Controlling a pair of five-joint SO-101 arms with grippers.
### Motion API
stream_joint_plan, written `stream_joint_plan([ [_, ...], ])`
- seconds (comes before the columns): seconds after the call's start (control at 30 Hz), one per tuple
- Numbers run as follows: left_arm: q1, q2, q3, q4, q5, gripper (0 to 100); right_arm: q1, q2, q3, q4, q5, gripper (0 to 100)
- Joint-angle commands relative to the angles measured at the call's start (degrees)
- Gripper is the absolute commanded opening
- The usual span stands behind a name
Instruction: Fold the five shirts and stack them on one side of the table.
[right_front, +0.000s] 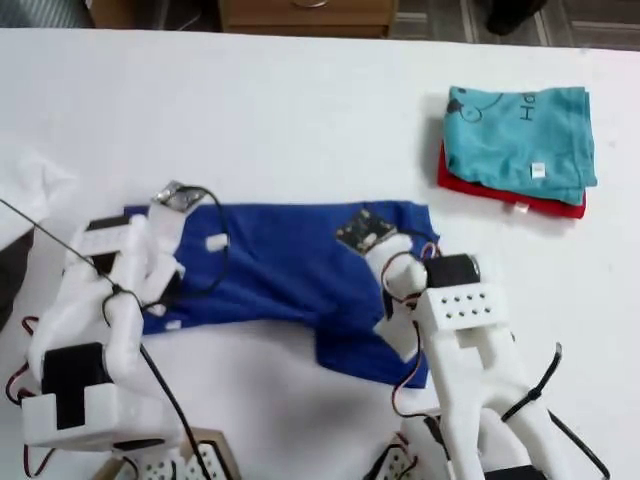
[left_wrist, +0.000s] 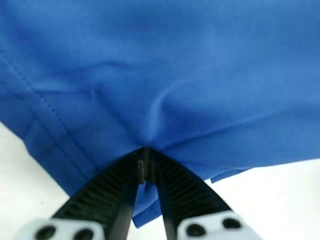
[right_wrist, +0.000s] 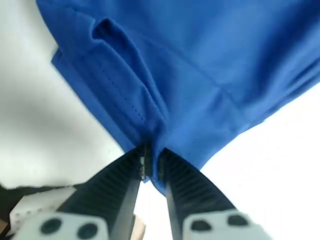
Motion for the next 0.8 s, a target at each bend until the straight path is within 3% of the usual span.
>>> stream_joint_plan([
  [0.0, 0.1, 0.2, -0.4, -3.2, 0.0, 3, 0.2, -1.9, 1.2, 0.9, 1.6, 1.9],
  [0.13, 0.1, 0.2, -0.4, -3.2, 0.0, 3, 0.6, -1.9, 1.1, 1.0, 4.3, 3.3],
  [0.3, 0.0, 0.3, -0.4, -3.2, 0.0, 3, 0.4, -2.1, -1.1, 4.2, 4.6, 14.9],
  [0.47, 0.0, 0.3, -0.4, -3.2, 0.0, 3, 0.6, -7.2, -9.8, 8.6, 4.1, 12.2],
  [0.63, 0.0, 0.3, -0.4, -3.2, 0.0, 3, -1.0, -8.4, -9.1, -2.7, -2.6, 1.8],
  [0.77, 0.0, 0.3, -0.4, -3.2, 0.0, 3, -6.6, -2.3, -1.8, -14.5, -3.9, 1.8],
])
